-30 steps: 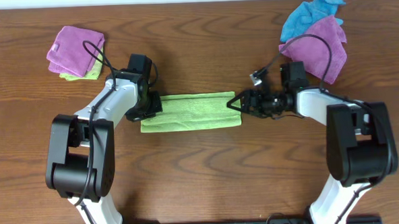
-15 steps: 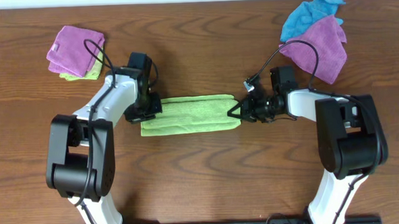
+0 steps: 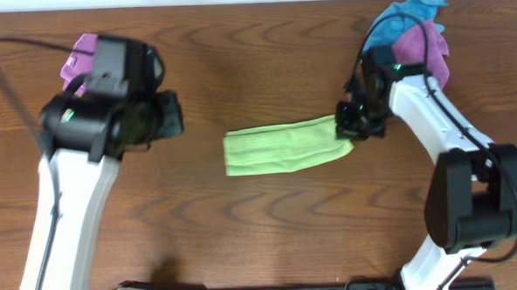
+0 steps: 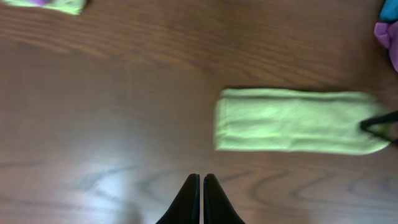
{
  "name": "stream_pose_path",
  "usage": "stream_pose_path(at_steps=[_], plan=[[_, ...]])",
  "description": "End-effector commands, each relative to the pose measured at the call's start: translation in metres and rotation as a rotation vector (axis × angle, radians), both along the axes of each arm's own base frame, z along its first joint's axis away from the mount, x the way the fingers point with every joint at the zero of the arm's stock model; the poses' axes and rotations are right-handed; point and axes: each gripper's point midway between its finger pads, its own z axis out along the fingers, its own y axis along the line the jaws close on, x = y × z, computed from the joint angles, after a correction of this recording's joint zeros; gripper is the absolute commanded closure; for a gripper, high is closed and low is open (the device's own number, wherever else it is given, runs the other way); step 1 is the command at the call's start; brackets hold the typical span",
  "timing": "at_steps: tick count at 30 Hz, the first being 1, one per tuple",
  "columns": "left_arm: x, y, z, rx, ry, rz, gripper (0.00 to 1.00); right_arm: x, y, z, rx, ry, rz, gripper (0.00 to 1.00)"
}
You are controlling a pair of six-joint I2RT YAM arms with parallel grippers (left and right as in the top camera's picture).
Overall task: Fold the cloth
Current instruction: 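Fold the strip's right end over toward the left with the right gripper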
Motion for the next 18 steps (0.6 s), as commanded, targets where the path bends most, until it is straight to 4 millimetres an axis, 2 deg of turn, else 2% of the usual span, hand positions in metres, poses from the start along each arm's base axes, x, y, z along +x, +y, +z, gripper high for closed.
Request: stream_pose_path(at_steps=[1, 2, 5, 8, 9, 11, 14, 18], plan=[[-0.024, 0.014, 0.022, 0.042, -0.061, 0.009, 0.94, 0.020, -0.039, 0.031, -0.258, -0.102, -0.042, 0.98], [-0.032, 0.016, 0.027, 0.043, -0.073, 0.011, 0.94, 0.021, -0.036, 0.037, -0.277, -0.112, -0.036, 0.98], [-0.055, 0.021, 0.041, 0.033, -0.112, 0.013, 0.94, 0.024, -0.009, 0.043, -0.302, -0.156, 0.027, 0.99], [-0.071, 0.024, 0.049, 0.026, -0.135, 0.016, 0.94, 0.023, 0.025, 0.042, -0.325, -0.198, 0.110, 0.98], [-0.079, 0.026, 0.050, 0.025, -0.138, 0.016, 0.94, 0.021, 0.044, 0.041, -0.334, -0.221, 0.144, 0.98], [-0.086, 0.027, 0.051, 0.025, -0.135, 0.015, 0.94, 0.019, 0.063, 0.039, -0.339, -0.242, 0.165, 0.98], [-0.096, 0.026, 0.050, 0.011, -0.120, 0.004, 0.95, 0.016, 0.091, 0.029, -0.326, -0.260, 0.213, 0.98], [-0.101, 0.022, 0.048, -0.006, -0.101, -0.009, 0.94, 0.011, 0.113, 0.008, -0.328, -0.240, 0.241, 0.98]])
